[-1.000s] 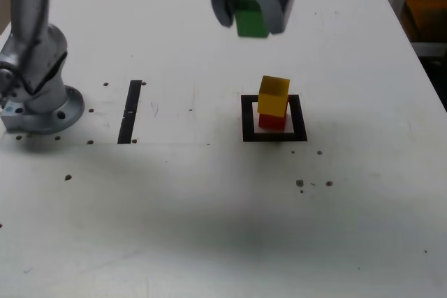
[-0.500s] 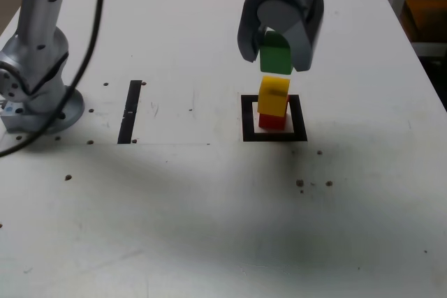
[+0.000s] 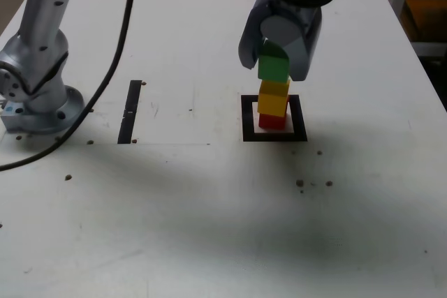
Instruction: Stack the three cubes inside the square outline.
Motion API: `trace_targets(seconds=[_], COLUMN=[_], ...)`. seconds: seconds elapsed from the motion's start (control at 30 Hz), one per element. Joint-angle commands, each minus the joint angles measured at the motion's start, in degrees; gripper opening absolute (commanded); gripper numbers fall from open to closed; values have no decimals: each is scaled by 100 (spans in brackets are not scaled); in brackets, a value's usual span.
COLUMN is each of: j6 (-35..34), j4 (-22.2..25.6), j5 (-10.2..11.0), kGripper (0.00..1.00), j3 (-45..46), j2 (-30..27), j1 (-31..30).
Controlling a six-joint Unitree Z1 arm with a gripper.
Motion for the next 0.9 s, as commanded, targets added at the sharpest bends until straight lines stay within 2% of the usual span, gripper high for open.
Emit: trace_targets(seconds=[0.0,0.87], j6=[5,88], j4=[113,78], j5=[-4,13], kGripper=[31,32], j3=[3,16], j2=[28,223], j1=[-2,30])
